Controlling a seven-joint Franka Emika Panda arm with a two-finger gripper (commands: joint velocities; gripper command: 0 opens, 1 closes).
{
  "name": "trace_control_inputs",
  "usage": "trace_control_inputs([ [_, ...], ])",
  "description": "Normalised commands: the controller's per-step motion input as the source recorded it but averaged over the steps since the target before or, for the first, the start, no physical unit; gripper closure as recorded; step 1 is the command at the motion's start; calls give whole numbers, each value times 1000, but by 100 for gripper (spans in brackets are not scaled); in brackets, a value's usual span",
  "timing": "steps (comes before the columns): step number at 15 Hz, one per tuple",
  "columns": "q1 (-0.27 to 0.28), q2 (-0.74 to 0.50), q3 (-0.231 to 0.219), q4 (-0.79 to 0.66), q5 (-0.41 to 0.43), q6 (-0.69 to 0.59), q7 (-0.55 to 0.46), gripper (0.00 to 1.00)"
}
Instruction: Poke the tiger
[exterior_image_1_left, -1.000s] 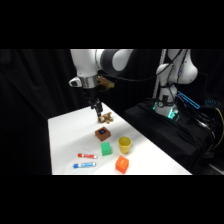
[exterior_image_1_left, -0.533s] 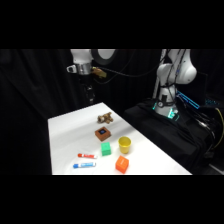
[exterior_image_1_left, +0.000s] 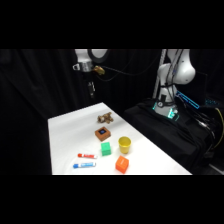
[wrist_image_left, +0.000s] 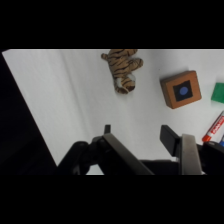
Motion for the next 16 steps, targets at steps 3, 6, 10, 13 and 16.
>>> trace_control_inputs([
  [3,-40,-131,-21,-204,144,105,-142,69],
  [6,-44,-122,-29,-255,135,179,-169,92],
  [10,-62,-56,-32,-278,168,270,-241,95],
  [13,-51,-7,-4,-249,225,265,-274,92],
  [16,-41,57,29,-172,215,241,-260,94],
])
